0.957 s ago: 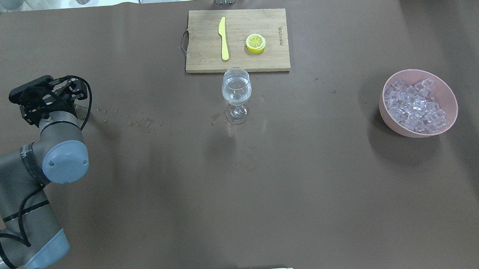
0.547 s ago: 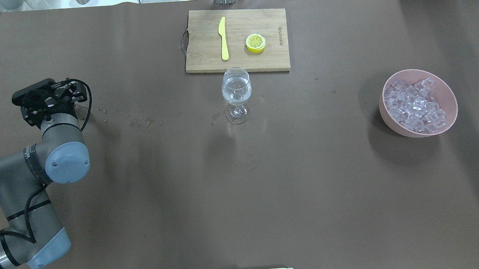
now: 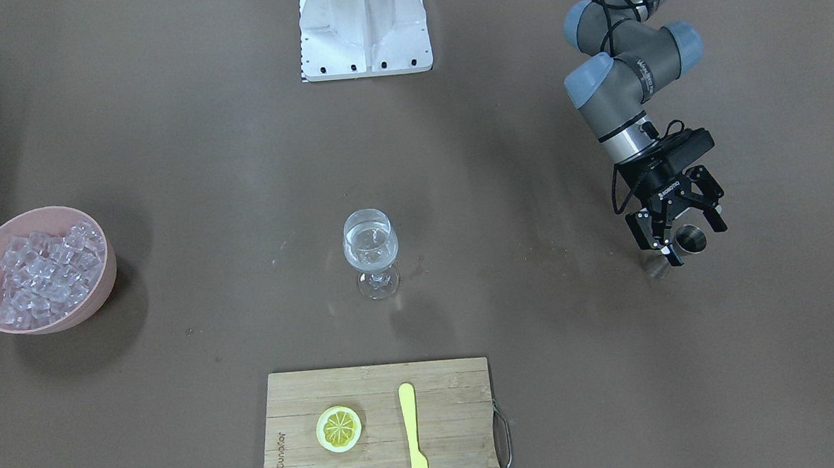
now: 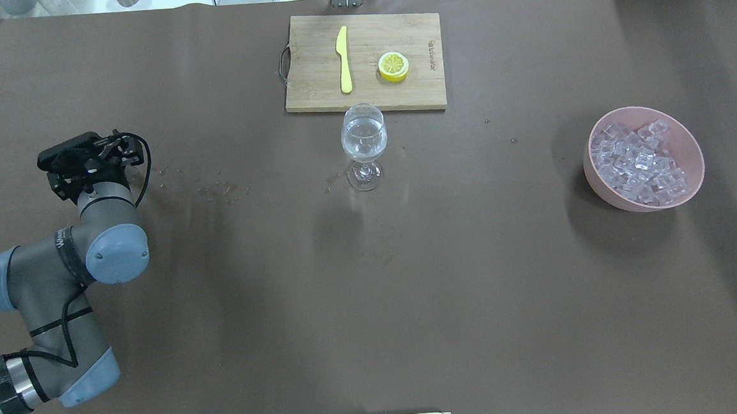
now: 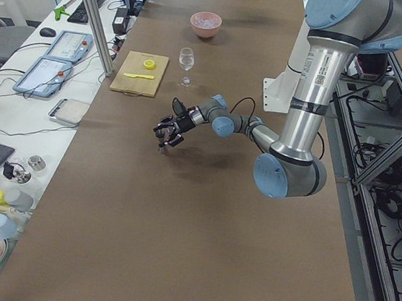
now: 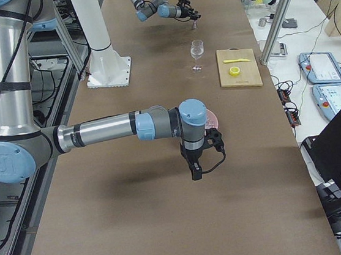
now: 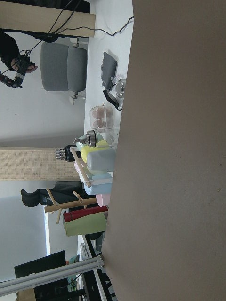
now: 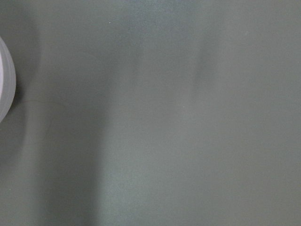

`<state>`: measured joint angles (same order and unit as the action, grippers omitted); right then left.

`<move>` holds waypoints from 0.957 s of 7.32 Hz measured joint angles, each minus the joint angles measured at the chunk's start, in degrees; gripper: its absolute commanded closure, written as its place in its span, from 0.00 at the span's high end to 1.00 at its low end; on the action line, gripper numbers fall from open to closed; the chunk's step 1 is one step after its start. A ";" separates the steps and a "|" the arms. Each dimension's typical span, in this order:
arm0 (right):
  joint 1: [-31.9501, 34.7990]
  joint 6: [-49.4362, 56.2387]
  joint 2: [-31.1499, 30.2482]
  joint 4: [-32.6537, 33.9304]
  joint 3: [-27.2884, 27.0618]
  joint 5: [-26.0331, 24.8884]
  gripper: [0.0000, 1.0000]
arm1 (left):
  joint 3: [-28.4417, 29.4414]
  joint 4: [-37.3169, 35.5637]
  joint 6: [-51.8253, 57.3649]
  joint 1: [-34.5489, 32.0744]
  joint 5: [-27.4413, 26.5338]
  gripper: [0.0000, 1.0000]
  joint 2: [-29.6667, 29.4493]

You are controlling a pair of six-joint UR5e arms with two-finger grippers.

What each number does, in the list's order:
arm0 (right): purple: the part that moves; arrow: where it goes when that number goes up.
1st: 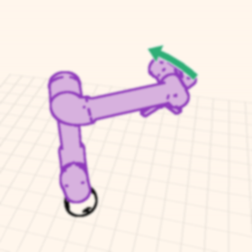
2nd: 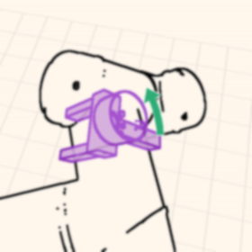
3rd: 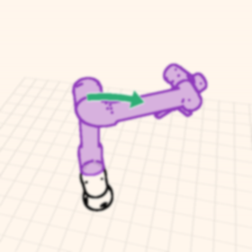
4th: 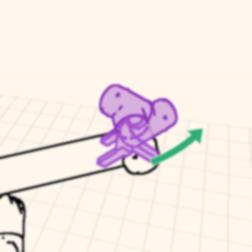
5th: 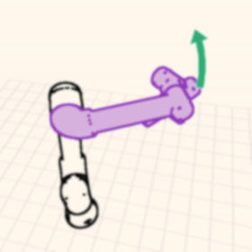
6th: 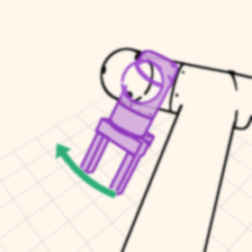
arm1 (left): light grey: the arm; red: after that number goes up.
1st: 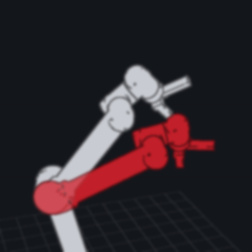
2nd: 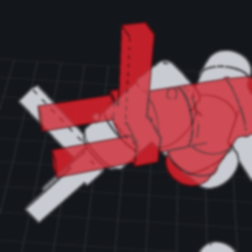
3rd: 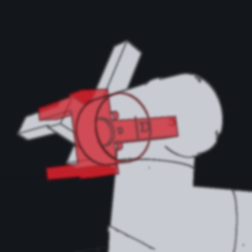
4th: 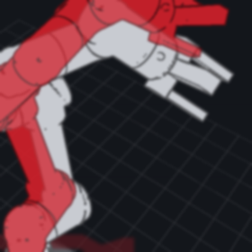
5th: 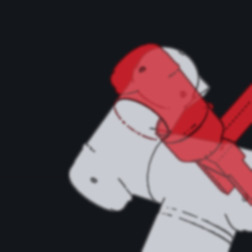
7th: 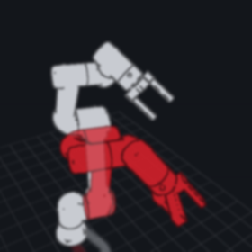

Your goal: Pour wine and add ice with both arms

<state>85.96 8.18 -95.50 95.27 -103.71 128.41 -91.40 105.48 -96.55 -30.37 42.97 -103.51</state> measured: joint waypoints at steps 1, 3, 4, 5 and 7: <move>0.00 0.00 -0.08 0.00 -0.01 0.00 1.00 | 2.10 1.52 -0.10 0.36 -0.37 0.99 -0.70; 0.00 -0.01 -0.21 0.00 -0.08 0.00 1.00 | 4.59 3.88 -0.05 1.23 -1.30 0.82 -1.13; 0.00 -0.01 -0.26 0.00 -0.08 0.00 1.00 | 4.91 4.33 0.00 1.40 -1.48 0.63 -1.11; 0.00 -0.01 -0.28 0.00 -0.08 0.00 1.00 | 4.97 4.51 0.05 1.49 -1.53 0.55 -1.07; 0.00 -0.01 -0.33 0.00 -0.09 0.00 1.00 | 4.99 4.65 0.12 1.54 -1.56 0.30 -0.79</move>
<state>85.96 8.17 -95.83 95.27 -103.80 128.41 -86.42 110.13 -96.43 -28.84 41.40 -104.31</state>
